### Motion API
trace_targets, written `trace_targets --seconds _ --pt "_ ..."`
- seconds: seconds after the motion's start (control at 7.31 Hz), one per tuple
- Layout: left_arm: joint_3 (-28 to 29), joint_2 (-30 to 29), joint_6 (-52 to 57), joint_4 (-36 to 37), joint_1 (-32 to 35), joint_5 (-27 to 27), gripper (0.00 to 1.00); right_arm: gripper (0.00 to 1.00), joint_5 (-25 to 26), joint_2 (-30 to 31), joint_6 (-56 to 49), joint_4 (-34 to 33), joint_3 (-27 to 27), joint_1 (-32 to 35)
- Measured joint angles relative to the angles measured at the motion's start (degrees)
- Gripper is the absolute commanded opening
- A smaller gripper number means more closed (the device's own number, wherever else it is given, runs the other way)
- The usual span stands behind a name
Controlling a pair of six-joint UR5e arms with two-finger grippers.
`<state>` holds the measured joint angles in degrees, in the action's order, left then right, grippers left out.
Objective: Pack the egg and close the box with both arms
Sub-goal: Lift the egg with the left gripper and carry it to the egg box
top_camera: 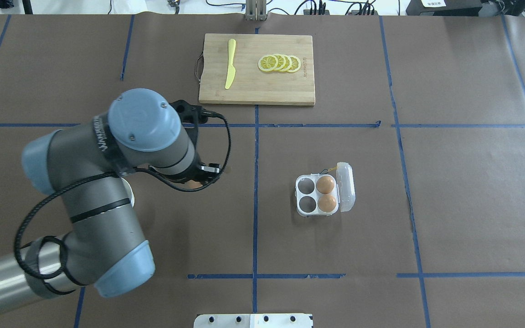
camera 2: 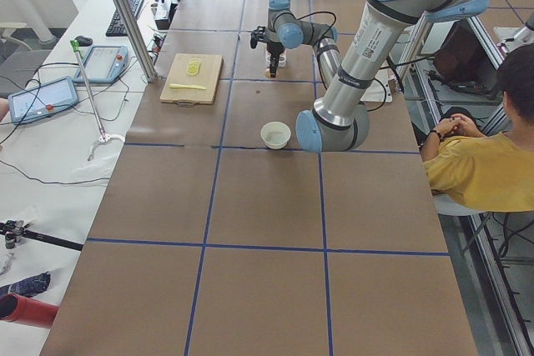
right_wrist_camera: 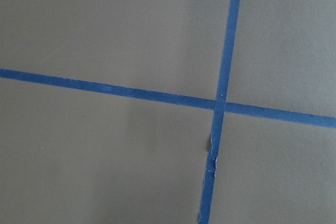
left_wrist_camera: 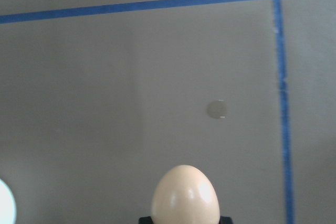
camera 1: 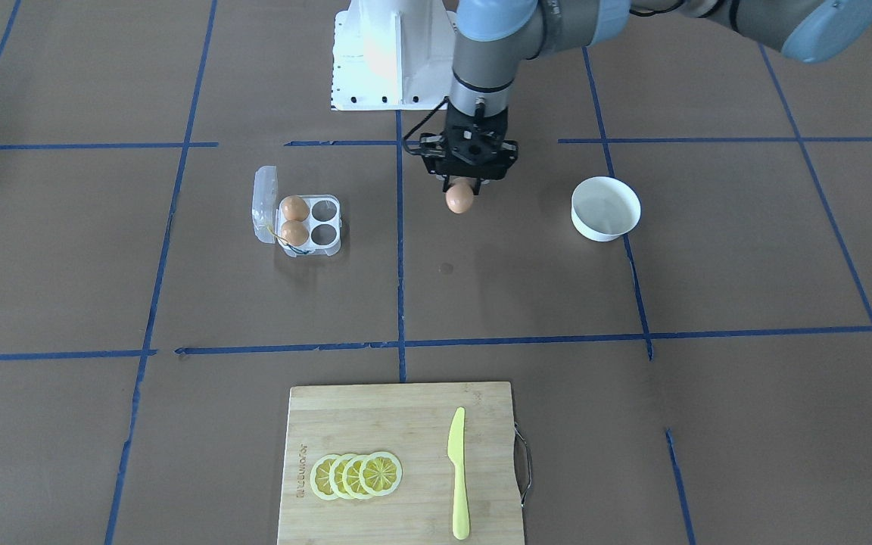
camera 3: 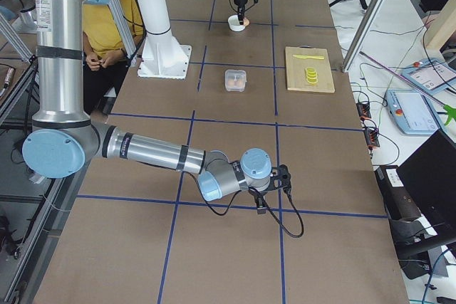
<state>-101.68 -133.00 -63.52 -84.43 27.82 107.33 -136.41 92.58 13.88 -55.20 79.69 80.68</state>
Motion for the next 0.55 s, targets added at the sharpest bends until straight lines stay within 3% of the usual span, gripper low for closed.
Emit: trace_targets --seconds 0.27,0.55 --pt "10.6 -6.3 0.3 -10.1 -2.6 0.0 0.0 1.0 0.0 0.0 0.0 0.4 0.1 0.0" --pt "18.5 -11.0 0.4 -15.7 -5.0 -0.2 0.0 1.0 0.0 0.0 0.0 1.0 0.1 0.0"
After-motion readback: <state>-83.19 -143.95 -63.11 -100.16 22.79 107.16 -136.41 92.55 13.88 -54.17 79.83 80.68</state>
